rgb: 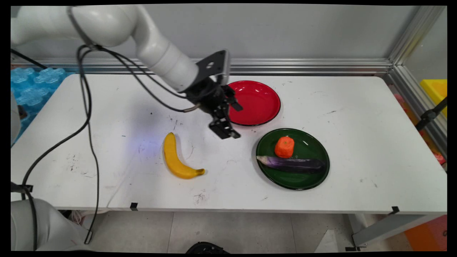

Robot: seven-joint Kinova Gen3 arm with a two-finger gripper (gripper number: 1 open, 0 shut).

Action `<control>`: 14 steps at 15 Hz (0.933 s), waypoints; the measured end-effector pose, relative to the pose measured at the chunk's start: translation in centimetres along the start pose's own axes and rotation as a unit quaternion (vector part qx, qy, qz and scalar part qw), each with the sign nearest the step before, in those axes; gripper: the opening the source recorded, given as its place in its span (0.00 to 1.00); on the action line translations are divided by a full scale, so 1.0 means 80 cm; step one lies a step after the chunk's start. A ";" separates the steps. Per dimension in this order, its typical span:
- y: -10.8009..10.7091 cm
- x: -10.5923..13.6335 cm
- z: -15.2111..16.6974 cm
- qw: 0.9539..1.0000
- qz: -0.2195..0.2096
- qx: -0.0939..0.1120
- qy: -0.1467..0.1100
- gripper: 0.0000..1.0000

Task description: Pick up the mandarin from the green plate

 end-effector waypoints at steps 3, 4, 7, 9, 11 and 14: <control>-0.006 0.020 0.028 1.000 -0.002 -0.001 0.007 1.00; -0.008 0.026 0.039 1.000 -0.002 -0.001 0.009 1.00; -0.011 0.040 0.070 1.000 0.000 -0.004 0.013 1.00; -0.013 0.047 0.088 1.000 0.001 -0.005 0.014 1.00; -0.015 0.053 0.107 1.000 0.001 -0.007 0.014 1.00; -0.017 0.062 0.138 1.000 0.003 -0.008 0.015 1.00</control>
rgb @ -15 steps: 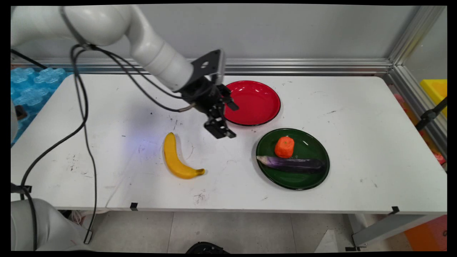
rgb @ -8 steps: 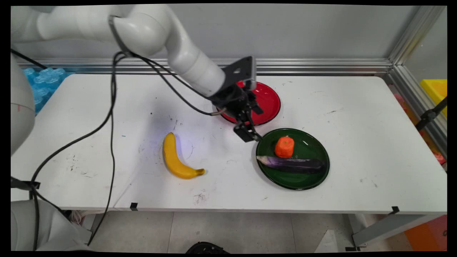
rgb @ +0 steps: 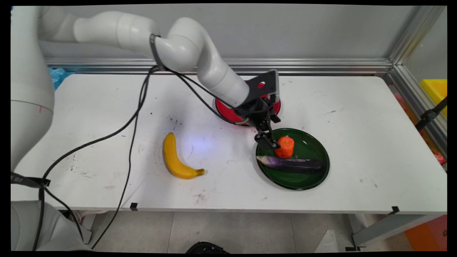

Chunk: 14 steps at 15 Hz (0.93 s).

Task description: Pick up the mandarin from the green plate

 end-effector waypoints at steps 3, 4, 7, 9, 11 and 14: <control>-0.004 0.007 0.026 1.000 0.001 0.000 0.001 1.00; -0.005 0.008 0.034 1.000 0.001 0.000 0.001 1.00; -0.008 0.010 0.050 1.000 0.001 -0.002 0.000 1.00; -0.008 0.011 0.058 1.000 0.001 -0.004 -0.001 1.00; -0.009 0.012 0.064 1.000 0.001 -0.005 -0.001 1.00; -0.009 0.011 0.071 1.000 0.001 -0.008 -0.004 1.00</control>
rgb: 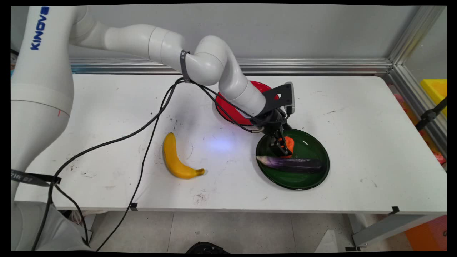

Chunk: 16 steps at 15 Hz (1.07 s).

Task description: Pick up the mandarin from the green plate, then place the picked object on the red plate

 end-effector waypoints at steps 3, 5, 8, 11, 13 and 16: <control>0.000 -0.001 0.005 1.000 0.000 -0.003 -0.003 1.00; 0.000 -0.001 0.006 1.000 0.000 -0.005 -0.004 0.00; -0.001 0.000 0.005 1.000 0.001 -0.008 -0.004 0.00; -0.003 0.004 0.001 1.000 0.004 -0.009 -0.003 0.00; -0.007 0.009 -0.007 1.000 0.004 -0.008 0.001 0.00; -0.017 0.020 -0.030 1.000 0.004 -0.002 0.009 0.00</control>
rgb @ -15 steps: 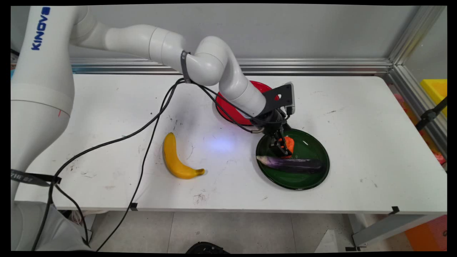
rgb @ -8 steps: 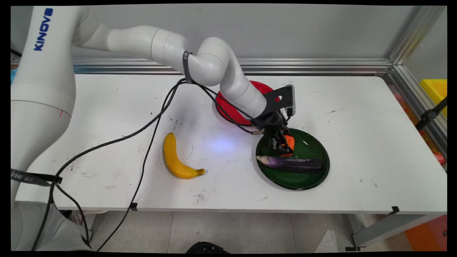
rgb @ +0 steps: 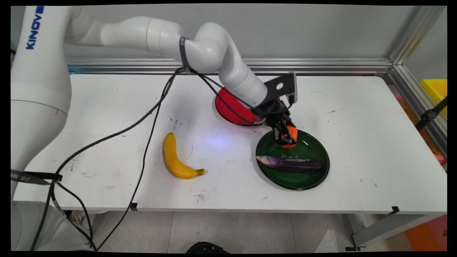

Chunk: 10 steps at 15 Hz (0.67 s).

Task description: Place the picked object on the red plate

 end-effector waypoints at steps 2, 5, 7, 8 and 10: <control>-0.006 0.004 -0.019 1.000 0.001 0.003 0.003 0.00; -0.015 0.004 -0.040 1.000 0.001 0.008 0.003 0.00; -0.026 0.000 -0.059 1.000 0.003 0.016 0.000 0.00; -0.033 -0.004 -0.069 1.000 0.003 0.021 -0.003 0.00; -0.047 -0.014 -0.086 0.999 0.005 0.031 -0.009 0.00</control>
